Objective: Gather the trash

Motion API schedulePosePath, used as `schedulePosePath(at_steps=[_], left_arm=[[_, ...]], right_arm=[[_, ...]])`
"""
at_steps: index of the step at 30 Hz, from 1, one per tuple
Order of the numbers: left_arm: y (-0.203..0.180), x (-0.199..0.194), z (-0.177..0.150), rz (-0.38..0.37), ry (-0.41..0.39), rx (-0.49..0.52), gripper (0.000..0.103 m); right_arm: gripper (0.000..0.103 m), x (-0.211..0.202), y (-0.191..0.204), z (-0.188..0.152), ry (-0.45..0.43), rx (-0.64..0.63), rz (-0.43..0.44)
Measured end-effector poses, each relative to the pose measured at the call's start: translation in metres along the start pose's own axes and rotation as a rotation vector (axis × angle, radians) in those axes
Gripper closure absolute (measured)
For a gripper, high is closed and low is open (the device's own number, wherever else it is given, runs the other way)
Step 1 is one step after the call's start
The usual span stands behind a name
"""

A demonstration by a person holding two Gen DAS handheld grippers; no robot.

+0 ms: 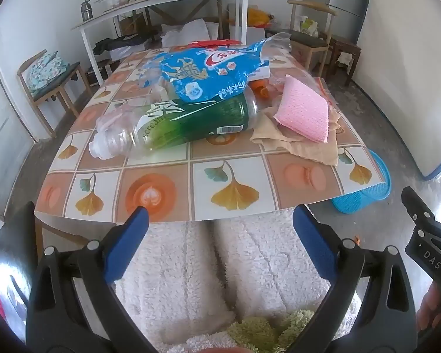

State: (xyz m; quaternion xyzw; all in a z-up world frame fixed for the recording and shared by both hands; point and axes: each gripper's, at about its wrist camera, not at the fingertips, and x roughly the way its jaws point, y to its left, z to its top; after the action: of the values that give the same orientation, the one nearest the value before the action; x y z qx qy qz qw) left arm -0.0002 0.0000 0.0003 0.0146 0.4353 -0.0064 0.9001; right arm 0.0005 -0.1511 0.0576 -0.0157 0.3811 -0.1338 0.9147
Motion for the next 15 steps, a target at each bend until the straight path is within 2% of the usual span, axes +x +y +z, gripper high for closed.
schedulePosePath(at_steps=[12,15], left_arm=[[-0.002,-0.003,0.001,-0.001,0.004,0.001,0.009],[0.008,0.000,-0.002,0.001,0.005,-0.003,0.009]], right_arm=[[0.006,-0.011,0.002,0.006,-0.021,-0.007,0.018],[0.006,-0.009,0.004,0.004,-0.028,-0.010,0.022]])
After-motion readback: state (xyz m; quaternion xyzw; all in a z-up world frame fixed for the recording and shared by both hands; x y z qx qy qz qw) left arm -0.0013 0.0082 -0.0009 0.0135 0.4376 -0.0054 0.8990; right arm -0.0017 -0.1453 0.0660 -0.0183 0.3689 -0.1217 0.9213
